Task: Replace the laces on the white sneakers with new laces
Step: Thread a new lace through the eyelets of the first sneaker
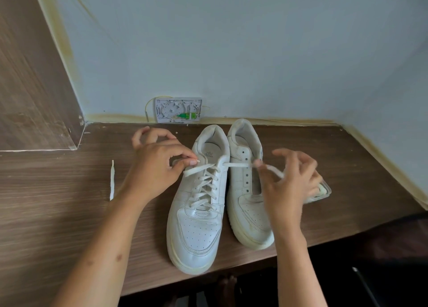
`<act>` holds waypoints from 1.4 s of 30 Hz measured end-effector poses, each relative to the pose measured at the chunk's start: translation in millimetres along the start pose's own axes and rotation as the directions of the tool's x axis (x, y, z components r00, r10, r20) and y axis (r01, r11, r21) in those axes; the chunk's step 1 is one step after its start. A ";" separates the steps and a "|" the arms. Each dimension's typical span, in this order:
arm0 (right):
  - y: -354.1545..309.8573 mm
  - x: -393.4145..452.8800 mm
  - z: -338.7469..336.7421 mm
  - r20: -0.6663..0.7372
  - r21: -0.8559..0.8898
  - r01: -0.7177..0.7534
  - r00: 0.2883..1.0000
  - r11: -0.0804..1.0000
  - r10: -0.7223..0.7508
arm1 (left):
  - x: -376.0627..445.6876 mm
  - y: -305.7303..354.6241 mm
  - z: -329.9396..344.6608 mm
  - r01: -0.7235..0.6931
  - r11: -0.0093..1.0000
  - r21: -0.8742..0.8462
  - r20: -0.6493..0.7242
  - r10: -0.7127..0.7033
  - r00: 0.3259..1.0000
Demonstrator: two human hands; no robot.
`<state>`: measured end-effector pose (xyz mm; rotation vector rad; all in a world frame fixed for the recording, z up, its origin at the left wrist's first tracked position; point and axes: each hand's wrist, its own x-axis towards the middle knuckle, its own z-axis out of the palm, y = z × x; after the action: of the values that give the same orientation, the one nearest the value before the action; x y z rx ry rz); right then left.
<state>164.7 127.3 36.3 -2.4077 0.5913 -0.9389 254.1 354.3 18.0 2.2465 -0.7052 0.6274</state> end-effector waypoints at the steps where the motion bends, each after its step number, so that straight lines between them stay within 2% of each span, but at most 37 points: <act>1: -6.5 -3.2 4.0 0.063 0.009 0.068 0.996 0.998 -0.068 | -0.2 0.0 0.3 -0.002 1.000 -0.002 0.001 0.002 1.000; 4: -21.3 -17.3 18.5 0.186 0.001 0.214 0.960 0.977 -0.211 | -0.2 0.2 0.5 -0.001 1.000 -0.009 -0.003 0.001 1.000; 8: -25.7 -21.4 24.5 0.136 0.026 0.233 0.963 0.972 -0.234 | 0.1 0.5 0.1 -0.005 1.000 -0.004 -0.005 0.005 1.000; 10: -15.8 -12.0 17.1 0.069 -0.023 0.183 0.981 0.983 -0.181 | 0.2 -0.7 -2.4 -0.002 1.000 0.014 -0.020 0.002 1.000; 14: 7.2 3.1 -3.6 -0.039 -0.028 -0.029 0.999 0.999 0.028 | -0.1 -3.1 -6.7 0.039 0.999 0.035 -0.042 -0.037 0.998; 20: 1.5 -1.9 5.9 0.084 -0.007 -0.004 0.996 1.000 0.005 | -0.7 -3.3 -6.3 0.058 0.998 0.015 -0.012 -0.058 0.998; 26: -8.6 -8.2 7.8 0.252 0.102 0.160 0.951 0.982 -0.181 | -1.5 -4.8 -5.8 0.053 0.999 0.011 0.059 -0.054 0.997; 30: -8.7 -11.5 14.1 0.249 0.053 0.238 0.938 0.970 -0.243 | -1.5 -4.5 -5.8 0.061 0.998 0.025 0.085 -0.063 0.994; 38: -12.7 -13.3 9.3 0.234 0.097 0.244 0.937 0.965 -0.261 | -0.5 1.8 -17.0 0.088 0.994 0.072 0.084 -0.094 0.992; 40: -14.2 -12.9 4.3 0.288 0.143 0.189 0.931 0.971 -0.224 | 0.3 6.3 -21.4 0.140 0.988 0.061 0.118 -0.146 0.982; 42: -15.4 -12.6 -1.7 0.343 0.247 0.098 0.922 0.964 -0.181 | 2.3 12.8 -26.9 0.233 0.972 -0.008 0.215 -0.226 0.950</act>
<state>158.4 145.9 40.0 -2.3531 0.1651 -0.5540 241.4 365.3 42.6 2.3420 -0.5386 0.2625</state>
